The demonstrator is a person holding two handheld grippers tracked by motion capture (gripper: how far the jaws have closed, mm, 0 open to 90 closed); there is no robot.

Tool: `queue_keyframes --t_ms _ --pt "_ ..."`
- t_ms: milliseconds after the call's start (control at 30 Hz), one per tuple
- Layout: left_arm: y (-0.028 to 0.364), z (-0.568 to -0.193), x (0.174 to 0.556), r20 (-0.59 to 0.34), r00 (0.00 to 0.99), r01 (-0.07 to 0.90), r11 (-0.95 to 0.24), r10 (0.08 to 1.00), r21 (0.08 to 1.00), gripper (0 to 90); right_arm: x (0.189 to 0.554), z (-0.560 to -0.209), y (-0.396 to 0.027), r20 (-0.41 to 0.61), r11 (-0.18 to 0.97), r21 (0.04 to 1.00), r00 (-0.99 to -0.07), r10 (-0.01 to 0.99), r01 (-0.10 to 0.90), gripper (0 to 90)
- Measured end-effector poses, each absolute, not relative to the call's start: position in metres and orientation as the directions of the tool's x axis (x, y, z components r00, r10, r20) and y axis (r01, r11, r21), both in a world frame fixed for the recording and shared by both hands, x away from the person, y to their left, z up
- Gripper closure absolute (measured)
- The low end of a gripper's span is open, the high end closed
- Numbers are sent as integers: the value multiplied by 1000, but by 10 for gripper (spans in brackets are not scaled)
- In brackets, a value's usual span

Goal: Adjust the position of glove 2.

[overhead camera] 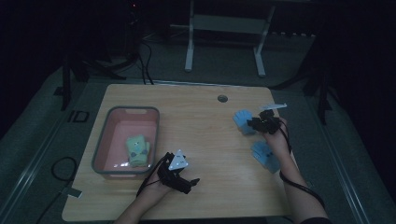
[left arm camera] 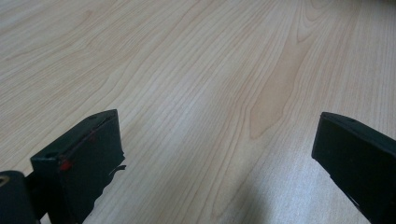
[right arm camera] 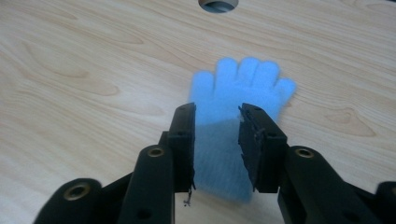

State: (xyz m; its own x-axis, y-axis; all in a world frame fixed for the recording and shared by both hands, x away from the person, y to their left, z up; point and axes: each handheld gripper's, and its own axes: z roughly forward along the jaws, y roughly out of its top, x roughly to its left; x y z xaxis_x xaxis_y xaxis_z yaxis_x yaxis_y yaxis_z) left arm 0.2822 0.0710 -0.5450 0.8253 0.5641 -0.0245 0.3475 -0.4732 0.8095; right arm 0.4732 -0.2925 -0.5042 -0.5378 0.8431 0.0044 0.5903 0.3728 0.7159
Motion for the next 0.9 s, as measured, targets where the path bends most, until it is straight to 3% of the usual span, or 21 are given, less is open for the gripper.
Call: queue_keyframes --t_ms 267,600,767,833,900 --pt "73 -550 278 -30 818 352 -459 574 816 23 491 -525 -284 -33 419 694 -556 831 585 588" --pt "71 -554 277 -19 818 347 -467 575 813 23 505 -542 -277 -58 436 655 -534 843 618 604" --pt "70 -556 276 -22 822 348 -472 568 810 23 504 -544 -278 -46 431 662 -540 840 614 682" --pt "70 -557 275 -16 826 342 -479 563 809 23 503 -544 -278 -29 423 662 -543 839 619 796" --pt "70 -557 275 -13 825 341 -478 565 809 24 502 -543 -274 -45 431 651 -535 843 625 827"
